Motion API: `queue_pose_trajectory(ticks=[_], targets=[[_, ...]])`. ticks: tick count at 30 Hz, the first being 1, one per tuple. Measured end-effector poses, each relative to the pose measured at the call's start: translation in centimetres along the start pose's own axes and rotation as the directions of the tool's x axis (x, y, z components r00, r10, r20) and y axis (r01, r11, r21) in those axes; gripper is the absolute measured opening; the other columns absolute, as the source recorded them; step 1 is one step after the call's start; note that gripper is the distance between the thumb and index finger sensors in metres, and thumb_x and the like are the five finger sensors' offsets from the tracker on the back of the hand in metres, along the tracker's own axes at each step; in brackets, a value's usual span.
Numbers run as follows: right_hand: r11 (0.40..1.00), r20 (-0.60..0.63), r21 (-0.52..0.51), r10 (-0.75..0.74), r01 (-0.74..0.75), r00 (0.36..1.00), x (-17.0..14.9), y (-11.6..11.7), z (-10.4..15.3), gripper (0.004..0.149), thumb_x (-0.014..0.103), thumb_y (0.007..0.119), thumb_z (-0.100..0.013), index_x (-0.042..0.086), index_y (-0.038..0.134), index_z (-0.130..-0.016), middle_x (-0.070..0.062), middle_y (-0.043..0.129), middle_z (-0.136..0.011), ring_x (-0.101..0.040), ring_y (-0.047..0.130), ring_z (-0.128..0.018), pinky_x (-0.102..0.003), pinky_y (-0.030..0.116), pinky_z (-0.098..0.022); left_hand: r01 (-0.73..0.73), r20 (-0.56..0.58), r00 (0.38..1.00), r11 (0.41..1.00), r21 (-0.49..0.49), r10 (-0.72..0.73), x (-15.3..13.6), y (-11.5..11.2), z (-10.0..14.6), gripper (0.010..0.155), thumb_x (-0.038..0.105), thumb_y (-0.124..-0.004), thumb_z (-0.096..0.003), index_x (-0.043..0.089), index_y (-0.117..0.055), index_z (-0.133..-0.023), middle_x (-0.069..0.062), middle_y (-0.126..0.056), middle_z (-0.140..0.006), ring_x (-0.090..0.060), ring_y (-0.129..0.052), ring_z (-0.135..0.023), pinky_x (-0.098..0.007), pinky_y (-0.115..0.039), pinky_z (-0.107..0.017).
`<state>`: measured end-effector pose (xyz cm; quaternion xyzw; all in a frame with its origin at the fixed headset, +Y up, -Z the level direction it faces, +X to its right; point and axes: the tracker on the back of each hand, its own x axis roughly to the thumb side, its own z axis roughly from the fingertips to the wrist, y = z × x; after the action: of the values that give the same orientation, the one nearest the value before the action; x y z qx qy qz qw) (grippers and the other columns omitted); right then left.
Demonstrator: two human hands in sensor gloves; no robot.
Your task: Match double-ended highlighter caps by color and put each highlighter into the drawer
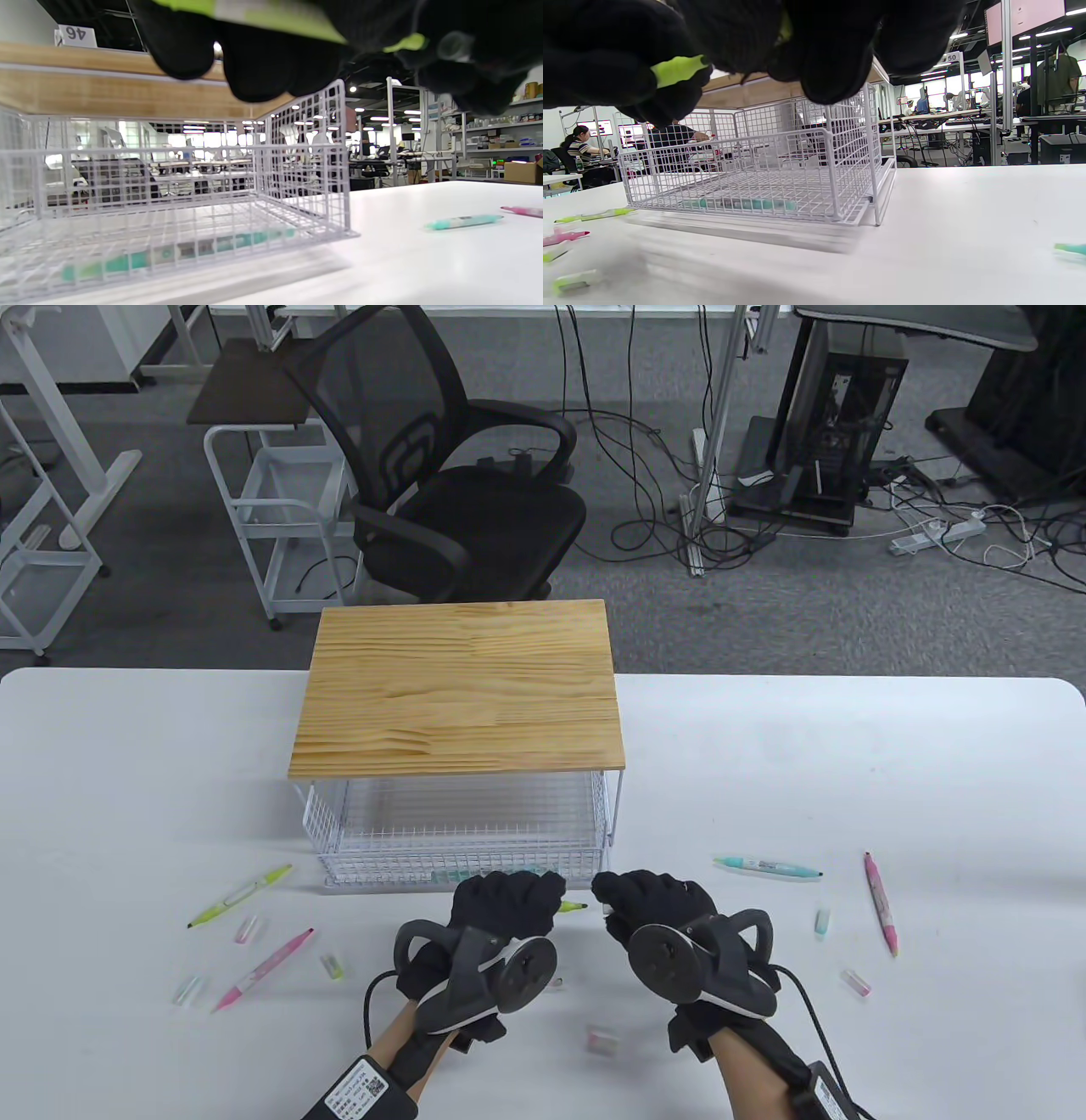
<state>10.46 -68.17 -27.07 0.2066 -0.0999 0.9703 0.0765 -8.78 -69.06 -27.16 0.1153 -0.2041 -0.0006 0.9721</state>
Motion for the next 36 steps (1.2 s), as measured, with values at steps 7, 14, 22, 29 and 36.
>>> queue_pose_trajectory(ticks=[7, 14, 22, 29, 36], targets=[[0.999, 0.022, 0.0, 0.033, -0.033, 0.999, 0.5, 0.1, 0.0, 0.056, 0.03, 0.077, -0.052, 0.031, 0.058, -0.104, 0.005, 0.078, -0.099, -0.016, 0.092, -0.08, -0.05, 0.075, -0.069, 0.007, 0.014, 1.0, 1.0, -0.003, -0.007, 0.4, -0.1, 0.1, 0.05, 0.038, -0.063, -0.0551, 0.036, -0.055, -0.105, 0.008, -0.077, -0.101, -0.015, -0.085, -0.088, -0.049, -0.073, -0.074], [1.0, 0.036, 0.001, 0.023, -0.023, 0.999, 0.7, 0.2, 0.0, 0.058, 0.03, 0.079, -0.051, 0.03, 0.058, -0.105, 0.006, 0.079, -0.099, -0.016, 0.092, -0.081, -0.05, 0.075, -0.069, 0.014, 0.031, 0.999, 1.0, -0.01, -0.014, 0.9, -0.1, 0.2, 0.051, 0.039, -0.064, -0.0552, 0.036, -0.055, -0.105, 0.008, -0.077, -0.101, -0.014, -0.085, -0.089, -0.049, -0.073, -0.075], [1.0, 0.05, -0.023, 0.01, -0.009, 0.999, 0.8, 0.3, 0.1, 0.061, 0.032, 0.084, -0.048, 0.027, 0.06, -0.104, 0.006, 0.083, -0.096, -0.014, 0.094, -0.08, -0.049, 0.076, -0.068, 0.021, 0.054, 0.998, 0.999, 0.031, -0.023, 1.5, -0.2, 0.4, 0.052, 0.039, -0.066, -0.0538, 0.033, -0.056, -0.104, 0.01, -0.081, -0.098, -0.012, -0.089, -0.086, -0.045, -0.076, -0.073], [0.997, 0.053, -0.058, -0.041, 0.044, 0.998, 0.8, 0.1, 0.1, 0.06, 0.031, 0.083, -0.047, 0.026, 0.061, -0.103, 0.006, 0.085, -0.094, -0.014, 0.095, -0.077, -0.046, 0.077, -0.068, -0.025, 0.055, 0.998, 0.997, 0.077, 0.021, 1.2, 0.1, 0.5, 0.053, 0.039, -0.067, -0.0517, 0.03, -0.057, -0.103, 0.012, -0.085, -0.094, -0.01, -0.093, -0.081, -0.043, -0.079, -0.071], [0.985, 0.089, -0.119, -0.113, 0.123, 0.99, 0.8, -0.2, 0.2, 0.06, 0.028, 0.086, -0.044, 0.022, 0.065, -0.1, 0.002, 0.09, -0.087, -0.012, 0.101, -0.067, -0.039, 0.085, -0.066, -0.037, 0.064, 0.998, 0.99, 0.133, 0.029, 1.2, 0.8, 0.7, 0.054, 0.037, -0.068, -0.0497, 0.028, -0.058, -0.102, 0.014, -0.089, -0.09, -0.01, -0.095, -0.075, -0.042, -0.081, -0.069]])
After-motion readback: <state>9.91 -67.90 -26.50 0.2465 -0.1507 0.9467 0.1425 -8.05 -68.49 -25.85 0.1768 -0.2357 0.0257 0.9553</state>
